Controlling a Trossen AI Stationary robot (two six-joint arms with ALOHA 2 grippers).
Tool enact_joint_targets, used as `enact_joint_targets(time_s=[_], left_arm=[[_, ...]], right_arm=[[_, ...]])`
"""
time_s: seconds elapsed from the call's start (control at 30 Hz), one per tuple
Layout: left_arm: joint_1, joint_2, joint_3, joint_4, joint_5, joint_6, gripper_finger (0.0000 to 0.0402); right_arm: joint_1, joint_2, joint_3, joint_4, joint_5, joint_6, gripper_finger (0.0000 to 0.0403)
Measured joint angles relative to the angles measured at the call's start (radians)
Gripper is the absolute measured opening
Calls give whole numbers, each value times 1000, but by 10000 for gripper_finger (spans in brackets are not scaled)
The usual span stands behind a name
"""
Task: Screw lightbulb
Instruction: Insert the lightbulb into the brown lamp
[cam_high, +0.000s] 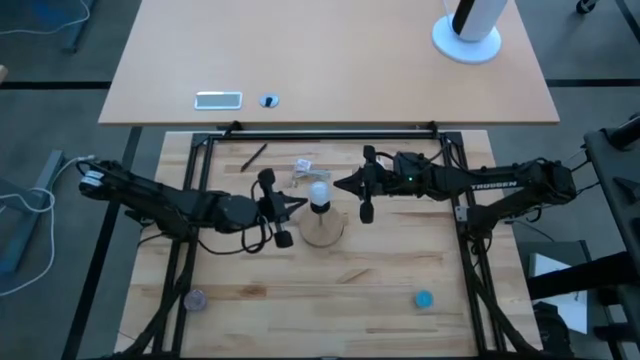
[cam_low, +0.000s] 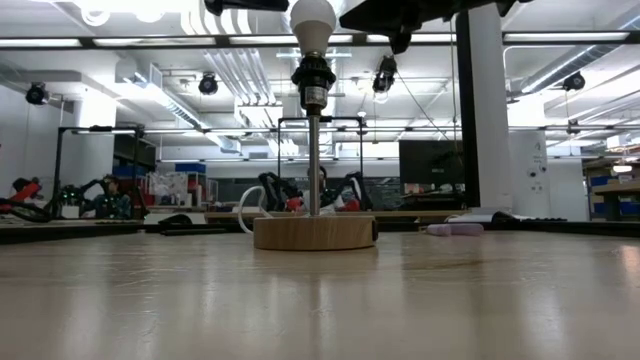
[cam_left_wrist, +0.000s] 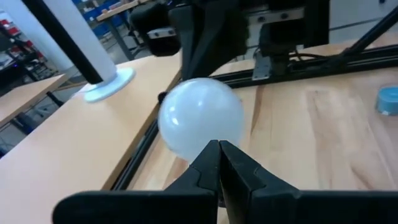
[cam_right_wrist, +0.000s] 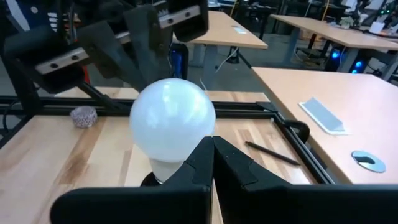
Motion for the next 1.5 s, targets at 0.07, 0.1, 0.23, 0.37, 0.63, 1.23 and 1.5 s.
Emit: enact_joint_targets(time_s=[0.07, 0.1, 0.23, 0.37, 0.63, 1.23, 1.5], left_arm=[[6, 5, 0, 0, 3, 1, 0], [7, 7, 0, -1, 4, 1, 0], [10, 11, 0, 1, 4, 1, 0], [11, 12, 0, 1, 4, 0, 0], [15, 12, 0, -2, 5, -7, 0], [17, 11, 0, -14, -6, -8, 0], [18, 4, 0, -15, -13, -18, 0]], right_arm=[[0, 0, 0, 1, 0, 0, 0], [0, 0, 0, 1, 0, 0, 0], [0, 0, 0, 1, -1, -2, 0], [1, 15, 0, 11, -11, -17, 0], [5, 71, 4, 31, -25, -23, 0], [28, 59, 4, -4, -23, -13, 0], [29, 32, 5, -91, 75, -4, 0]])
